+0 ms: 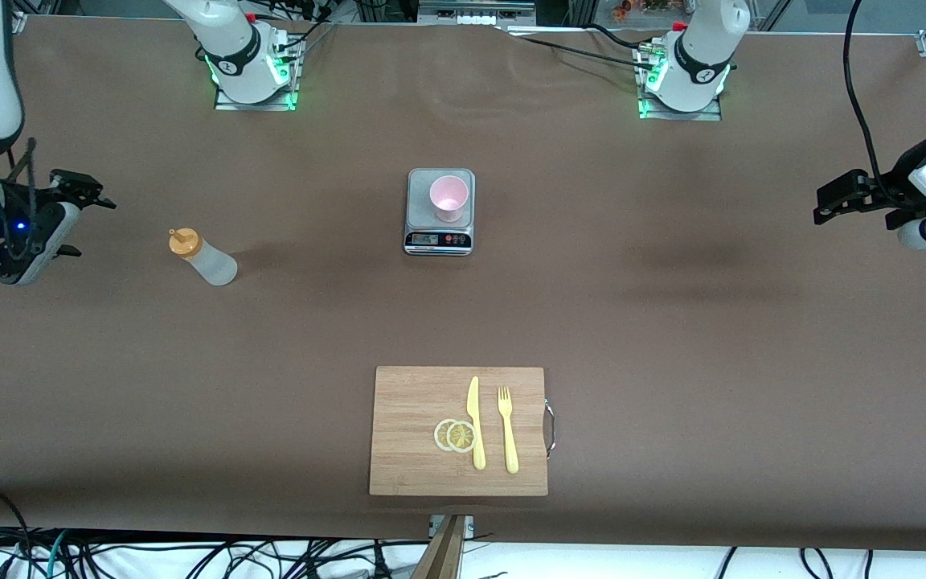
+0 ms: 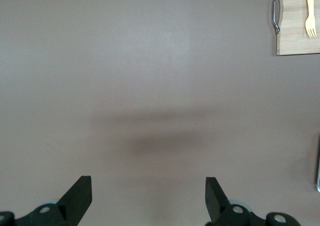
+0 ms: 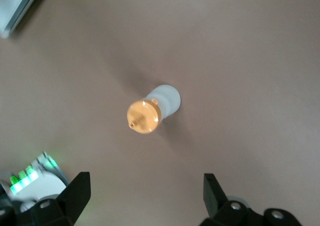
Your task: Add sauce to pink cup with both arms
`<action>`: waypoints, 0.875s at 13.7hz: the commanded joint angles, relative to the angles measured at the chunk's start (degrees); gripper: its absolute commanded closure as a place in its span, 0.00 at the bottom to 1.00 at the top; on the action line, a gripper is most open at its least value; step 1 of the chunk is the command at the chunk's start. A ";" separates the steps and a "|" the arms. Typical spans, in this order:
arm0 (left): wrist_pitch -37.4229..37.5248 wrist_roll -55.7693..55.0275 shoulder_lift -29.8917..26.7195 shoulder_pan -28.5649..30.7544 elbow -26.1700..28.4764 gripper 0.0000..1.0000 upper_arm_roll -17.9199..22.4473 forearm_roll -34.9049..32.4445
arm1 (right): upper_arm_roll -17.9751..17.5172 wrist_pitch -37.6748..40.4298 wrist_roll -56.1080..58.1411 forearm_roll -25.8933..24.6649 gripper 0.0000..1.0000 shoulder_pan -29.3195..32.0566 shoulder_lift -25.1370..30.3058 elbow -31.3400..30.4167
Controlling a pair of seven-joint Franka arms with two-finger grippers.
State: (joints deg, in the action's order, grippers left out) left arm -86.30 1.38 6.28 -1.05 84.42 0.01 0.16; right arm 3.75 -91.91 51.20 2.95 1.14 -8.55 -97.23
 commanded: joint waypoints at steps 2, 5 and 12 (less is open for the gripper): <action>0.87 0.99 0.22 -0.36 -0.75 0.00 0.26 0.37 | -3.21 -1.51 -29.15 -3.13 0.00 -0.34 4.59 -2.27; 0.87 0.99 0.13 -0.36 -0.75 0.00 0.26 0.37 | -3.31 -0.72 -42.63 -3.21 0.00 -0.70 6.35 -1.92; 0.87 1.08 0.13 -0.27 -0.75 0.00 0.26 0.45 | -0.24 2.16 -46.19 -5.06 0.00 -0.35 11.01 1.24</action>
State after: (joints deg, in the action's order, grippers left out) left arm -86.30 1.38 6.29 -1.08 84.42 0.01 0.16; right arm 2.27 -92.11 5.94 -1.32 0.58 0.80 -96.93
